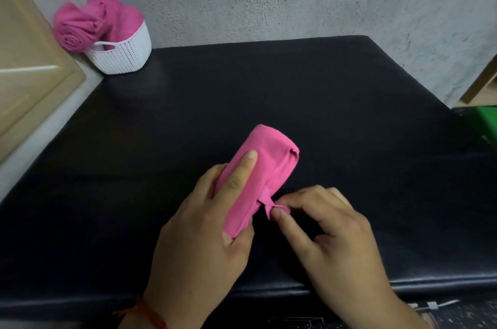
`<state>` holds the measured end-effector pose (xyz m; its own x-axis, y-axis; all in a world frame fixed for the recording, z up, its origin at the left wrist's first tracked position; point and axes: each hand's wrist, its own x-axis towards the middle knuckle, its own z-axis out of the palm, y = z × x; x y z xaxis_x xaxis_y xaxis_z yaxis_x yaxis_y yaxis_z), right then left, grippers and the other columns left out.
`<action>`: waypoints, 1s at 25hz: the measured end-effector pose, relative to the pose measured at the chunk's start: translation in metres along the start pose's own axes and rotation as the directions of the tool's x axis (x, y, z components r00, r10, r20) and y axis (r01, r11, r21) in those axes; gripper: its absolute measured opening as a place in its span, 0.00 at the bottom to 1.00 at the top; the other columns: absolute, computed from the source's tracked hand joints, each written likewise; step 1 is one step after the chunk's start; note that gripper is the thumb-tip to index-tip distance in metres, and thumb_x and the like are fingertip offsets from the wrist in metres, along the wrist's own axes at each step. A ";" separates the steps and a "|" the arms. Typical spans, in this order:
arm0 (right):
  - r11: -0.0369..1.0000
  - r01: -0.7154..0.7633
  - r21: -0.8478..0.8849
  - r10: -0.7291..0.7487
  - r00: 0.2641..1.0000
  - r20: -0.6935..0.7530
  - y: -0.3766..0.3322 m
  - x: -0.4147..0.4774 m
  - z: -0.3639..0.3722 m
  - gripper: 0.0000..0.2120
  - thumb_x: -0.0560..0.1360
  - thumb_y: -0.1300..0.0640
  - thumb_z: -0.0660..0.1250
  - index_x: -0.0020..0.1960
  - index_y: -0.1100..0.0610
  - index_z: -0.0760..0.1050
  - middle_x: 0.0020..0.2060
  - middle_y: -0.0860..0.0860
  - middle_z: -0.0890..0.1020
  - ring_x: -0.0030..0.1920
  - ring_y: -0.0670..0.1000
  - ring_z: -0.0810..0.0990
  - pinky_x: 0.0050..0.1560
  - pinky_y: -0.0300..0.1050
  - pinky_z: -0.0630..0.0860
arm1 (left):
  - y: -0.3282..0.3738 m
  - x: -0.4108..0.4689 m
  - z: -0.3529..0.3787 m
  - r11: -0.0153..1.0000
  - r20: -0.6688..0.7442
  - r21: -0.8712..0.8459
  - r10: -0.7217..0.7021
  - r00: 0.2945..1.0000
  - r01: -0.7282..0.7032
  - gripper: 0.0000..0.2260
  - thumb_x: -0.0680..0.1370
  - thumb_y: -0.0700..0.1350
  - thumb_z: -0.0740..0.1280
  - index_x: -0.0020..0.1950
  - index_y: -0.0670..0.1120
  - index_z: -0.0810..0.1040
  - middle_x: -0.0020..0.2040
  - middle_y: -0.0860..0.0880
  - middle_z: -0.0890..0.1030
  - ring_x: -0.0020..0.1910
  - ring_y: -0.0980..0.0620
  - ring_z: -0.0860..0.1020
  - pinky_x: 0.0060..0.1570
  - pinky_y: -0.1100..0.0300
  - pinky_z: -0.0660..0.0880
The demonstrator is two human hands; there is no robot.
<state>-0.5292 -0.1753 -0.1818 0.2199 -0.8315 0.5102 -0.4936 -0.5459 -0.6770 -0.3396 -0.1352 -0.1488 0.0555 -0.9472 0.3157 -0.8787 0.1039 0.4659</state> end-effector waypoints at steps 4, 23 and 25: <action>0.824 -0.359 0.439 0.315 0.934 0.171 -0.008 0.007 -0.011 0.05 0.80 0.54 0.74 0.45 0.51 0.84 0.39 0.47 0.82 0.43 0.48 0.79 0.46 0.44 0.73 | -0.012 0.003 -0.001 0.991 0.000 0.115 -0.068 0.998 0.067 0.47 0.73 0.50 0.75 0.80 0.74 0.49 0.73 0.62 0.69 0.55 0.51 0.81 0.41 0.51 0.83; 0.457 -0.654 0.603 0.534 0.744 0.402 0.003 0.048 -0.055 0.08 0.75 0.56 0.76 0.46 0.61 0.87 0.36 0.56 0.82 0.35 0.52 0.79 0.35 0.43 0.75 | -0.025 -0.009 0.007 0.820 0.101 0.234 0.515 0.851 -0.523 0.38 0.73 0.40 0.70 0.80 0.64 0.65 0.78 0.52 0.70 0.64 0.45 0.77 0.48 0.51 0.83; 0.311 -0.751 0.582 0.541 0.644 0.541 0.011 0.048 -0.059 0.11 0.73 0.55 0.78 0.46 0.62 0.82 0.30 0.53 0.72 0.28 0.47 0.68 0.27 0.38 0.66 | -0.022 -0.014 0.011 0.813 0.055 0.170 0.556 0.829 -0.557 0.34 0.77 0.41 0.67 0.80 0.63 0.65 0.79 0.52 0.69 0.65 0.44 0.77 0.49 0.51 0.83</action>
<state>-0.5736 -0.2148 -0.1337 0.3298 -0.8864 -0.3249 0.1711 0.3945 -0.9028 -0.3266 -0.1278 -0.1722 -0.4687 -0.7444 0.4757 -0.8260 0.5602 0.0628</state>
